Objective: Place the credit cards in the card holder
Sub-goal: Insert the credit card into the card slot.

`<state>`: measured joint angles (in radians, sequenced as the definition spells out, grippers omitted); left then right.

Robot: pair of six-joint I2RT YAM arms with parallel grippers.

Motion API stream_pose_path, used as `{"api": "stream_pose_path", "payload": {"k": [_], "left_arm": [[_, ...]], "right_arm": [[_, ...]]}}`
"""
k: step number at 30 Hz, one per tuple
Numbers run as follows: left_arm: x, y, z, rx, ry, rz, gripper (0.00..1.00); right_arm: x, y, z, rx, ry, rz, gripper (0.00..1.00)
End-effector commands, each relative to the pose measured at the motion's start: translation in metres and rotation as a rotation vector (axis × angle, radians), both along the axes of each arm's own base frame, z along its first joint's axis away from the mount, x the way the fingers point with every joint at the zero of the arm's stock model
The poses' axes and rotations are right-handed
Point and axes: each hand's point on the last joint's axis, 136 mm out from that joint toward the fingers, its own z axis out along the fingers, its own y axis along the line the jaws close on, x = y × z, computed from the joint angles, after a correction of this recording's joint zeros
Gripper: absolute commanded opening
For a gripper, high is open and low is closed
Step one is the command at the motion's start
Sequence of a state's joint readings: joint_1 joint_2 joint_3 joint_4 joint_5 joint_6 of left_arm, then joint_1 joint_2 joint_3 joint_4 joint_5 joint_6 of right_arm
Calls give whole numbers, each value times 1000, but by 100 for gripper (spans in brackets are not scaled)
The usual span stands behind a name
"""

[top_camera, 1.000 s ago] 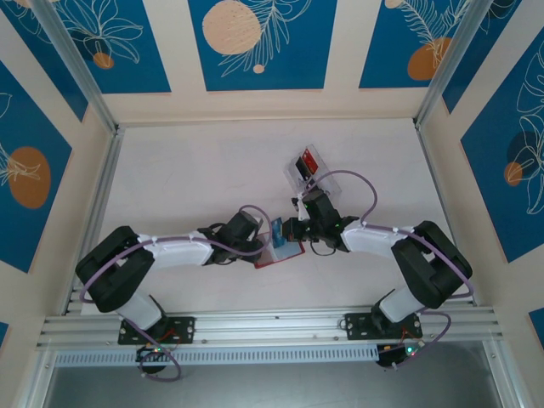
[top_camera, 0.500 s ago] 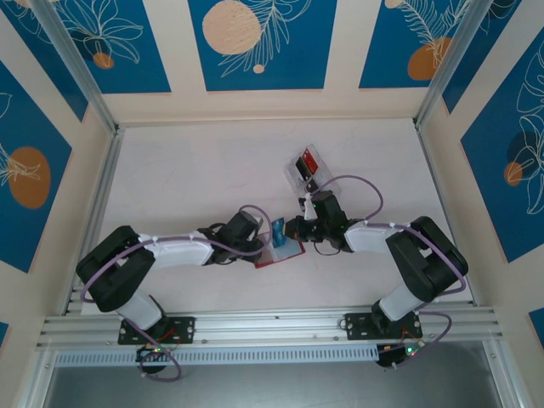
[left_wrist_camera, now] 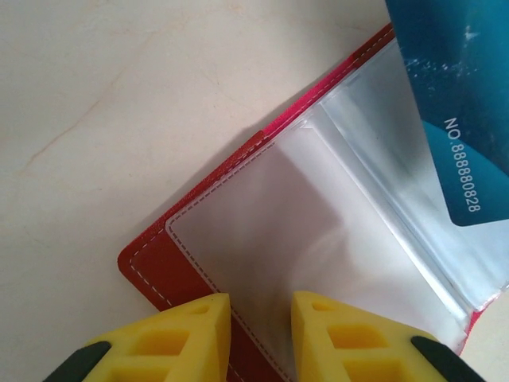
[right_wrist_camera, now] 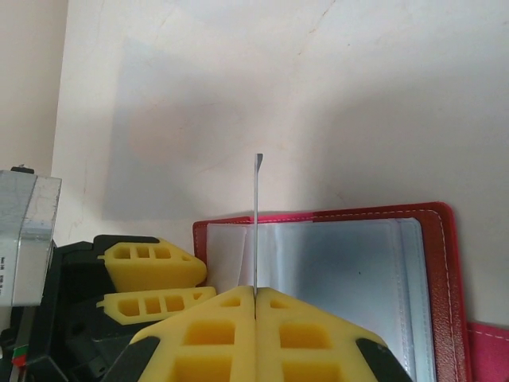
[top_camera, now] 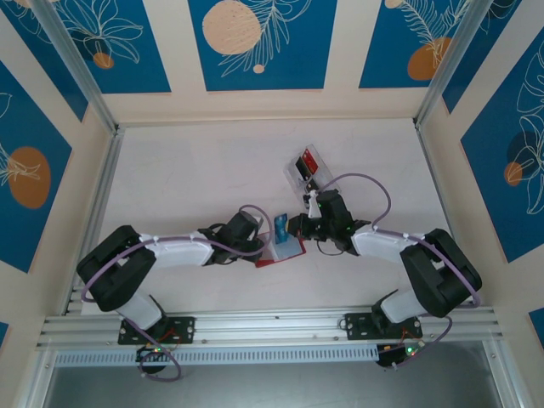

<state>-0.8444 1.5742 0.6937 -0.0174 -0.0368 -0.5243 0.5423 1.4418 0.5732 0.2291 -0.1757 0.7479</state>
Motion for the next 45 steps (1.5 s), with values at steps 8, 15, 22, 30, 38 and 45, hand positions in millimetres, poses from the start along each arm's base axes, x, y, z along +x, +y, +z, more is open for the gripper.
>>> {"api": "stream_pose_path", "payload": {"k": [8,15,22,30,38,45], "left_arm": [[-20,16,-32,75,101,-2,25],[-20,16,-33,74,103,-2,25],[-21,16,-34,73,104,-3,25],[-21,15,-33,70,103,-4,26],[-20,15,-33,70,101,-3,25],[-20,16,-33,74,99,-2,28]], "right_arm": [[-2,13,-9,2,31,38,0],[-2,20,-6,42,39,53,0],[-1,21,-1,55,29,54,0],[-2,27,-7,70,54,73,0],[-10,27,-21,59,87,74,0],[-22,18,-30,30,109,65,0]]}}
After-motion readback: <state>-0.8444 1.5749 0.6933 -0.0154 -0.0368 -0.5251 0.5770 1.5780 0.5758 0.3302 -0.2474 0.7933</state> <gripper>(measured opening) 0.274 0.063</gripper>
